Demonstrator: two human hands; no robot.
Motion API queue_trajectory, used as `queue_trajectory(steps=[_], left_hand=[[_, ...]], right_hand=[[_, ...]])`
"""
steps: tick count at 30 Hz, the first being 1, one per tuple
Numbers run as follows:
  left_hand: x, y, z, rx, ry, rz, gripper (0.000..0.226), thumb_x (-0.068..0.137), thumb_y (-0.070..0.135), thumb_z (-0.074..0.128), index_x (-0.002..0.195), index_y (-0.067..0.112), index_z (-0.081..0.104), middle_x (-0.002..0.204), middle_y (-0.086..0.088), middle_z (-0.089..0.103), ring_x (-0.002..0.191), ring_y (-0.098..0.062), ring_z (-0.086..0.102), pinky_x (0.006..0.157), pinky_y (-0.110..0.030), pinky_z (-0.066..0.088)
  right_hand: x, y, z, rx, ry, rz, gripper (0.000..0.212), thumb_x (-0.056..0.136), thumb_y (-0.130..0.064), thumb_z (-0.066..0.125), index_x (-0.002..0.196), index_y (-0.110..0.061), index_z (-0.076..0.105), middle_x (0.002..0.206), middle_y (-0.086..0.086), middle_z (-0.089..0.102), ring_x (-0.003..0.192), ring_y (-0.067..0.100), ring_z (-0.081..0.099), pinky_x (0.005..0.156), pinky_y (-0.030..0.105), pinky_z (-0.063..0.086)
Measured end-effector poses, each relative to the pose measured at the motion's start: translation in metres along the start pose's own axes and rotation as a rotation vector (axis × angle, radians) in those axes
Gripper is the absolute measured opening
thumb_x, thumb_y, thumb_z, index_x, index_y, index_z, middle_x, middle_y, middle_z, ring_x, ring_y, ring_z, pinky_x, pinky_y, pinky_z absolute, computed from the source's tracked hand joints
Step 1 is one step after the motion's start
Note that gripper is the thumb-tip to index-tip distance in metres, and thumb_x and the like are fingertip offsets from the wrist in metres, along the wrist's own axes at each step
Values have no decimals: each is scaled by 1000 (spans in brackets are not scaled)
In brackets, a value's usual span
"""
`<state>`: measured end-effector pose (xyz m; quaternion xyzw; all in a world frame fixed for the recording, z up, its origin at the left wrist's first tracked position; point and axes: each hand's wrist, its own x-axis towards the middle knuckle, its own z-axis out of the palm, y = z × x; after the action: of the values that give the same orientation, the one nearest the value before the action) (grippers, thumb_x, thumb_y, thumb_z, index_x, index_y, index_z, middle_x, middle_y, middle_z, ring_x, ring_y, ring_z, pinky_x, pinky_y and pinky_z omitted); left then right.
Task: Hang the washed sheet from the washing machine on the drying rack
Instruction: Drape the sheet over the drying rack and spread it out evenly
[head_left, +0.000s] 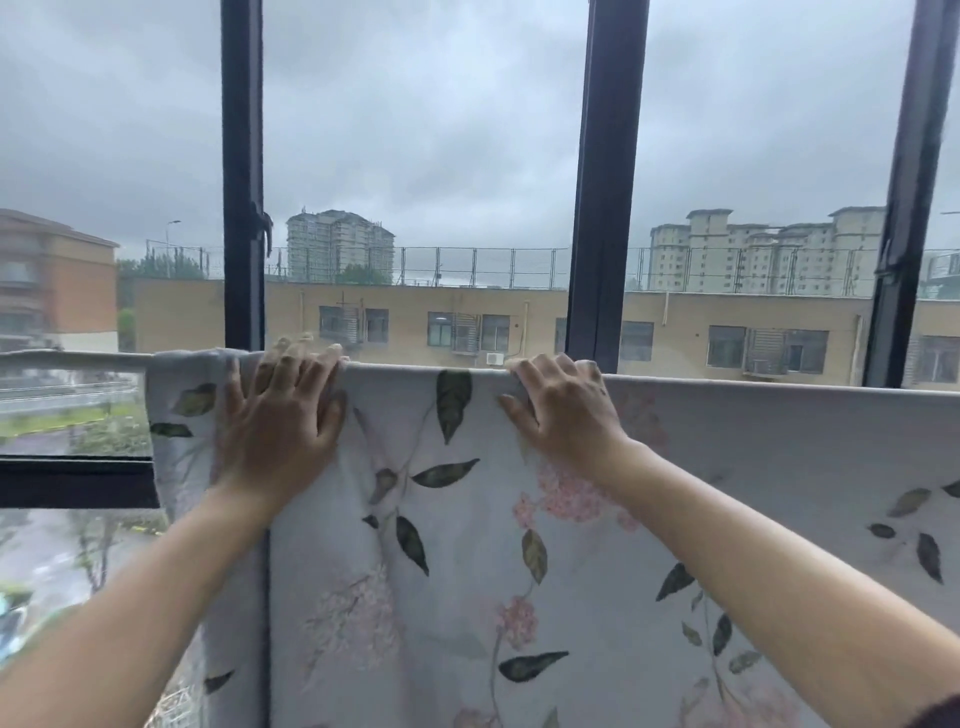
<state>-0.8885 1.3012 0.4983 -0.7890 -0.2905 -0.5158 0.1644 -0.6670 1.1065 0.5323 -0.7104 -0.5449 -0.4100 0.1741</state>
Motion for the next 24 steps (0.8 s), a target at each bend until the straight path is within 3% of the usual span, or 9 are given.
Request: queue_trajectory(steps=[3,5,8,12,15,17,19,22,24], left_hand=[[-13,-28,-12,-76,48,-206,53,91,54,36,130,20,45,140,-11,41,135,-32,31,110,-58,23],[-19,-48,-21,-180,105,-367,61,87,65,45,124,16,46,133,-10,44,124,-32,39,98,-54,37],[-23,-67,-26,-346,125,-503,84,73,59,71,129,5,40,126,-18,43,118,-36,40,95,-50,39],[-20,-92,-25,-736,-26,-781,89,66,59,77,125,7,35,124,-14,48,115,-32,49,93,-44,45],[-25,-101,-27,-831,-146,-704,40,77,45,74,99,15,58,88,2,65,85,-18,63,64,-26,47],[-23,-104,-27,-920,-224,-616,14,82,31,71,82,20,64,75,8,66,74,-11,63,60,-21,47],[-19,-98,-32,-1090,-375,-591,11,84,23,71,86,18,61,78,7,65,74,-9,62,65,-19,51],[-12,-91,-30,-1171,-490,-536,28,80,23,74,100,19,54,88,6,66,78,-3,63,62,-9,49],[-9,-86,-29,-1191,-494,-565,38,74,31,79,104,22,57,95,3,69,88,-10,66,78,-22,55]], right_hand=[[16,-51,7,55,-23,-56,48,94,-44,43,136,-22,41,126,1,53,114,24,48,103,43,25],[26,-85,13,66,-17,-79,51,93,-45,44,138,-21,38,129,2,50,118,24,45,105,43,24],[39,-122,21,82,-11,-71,52,94,-46,43,139,-20,38,130,2,50,120,24,44,105,43,24],[57,-161,27,113,-12,44,46,95,-49,39,130,-20,44,126,0,53,117,22,46,104,42,23],[60,-172,32,119,29,147,38,95,-49,39,116,-19,49,114,0,57,110,23,48,103,42,23],[60,-175,33,125,62,195,32,94,-47,41,107,-18,49,107,0,58,105,23,49,100,41,24],[57,-173,33,137,81,223,29,94,-45,42,104,-19,49,104,0,58,103,23,49,100,40,24],[56,-173,31,164,93,231,22,94,-40,44,102,-20,49,102,-1,58,100,22,49,97,36,22],[54,-174,28,169,93,226,20,94,-38,45,102,-20,49,101,-2,59,99,21,48,94,33,21]])
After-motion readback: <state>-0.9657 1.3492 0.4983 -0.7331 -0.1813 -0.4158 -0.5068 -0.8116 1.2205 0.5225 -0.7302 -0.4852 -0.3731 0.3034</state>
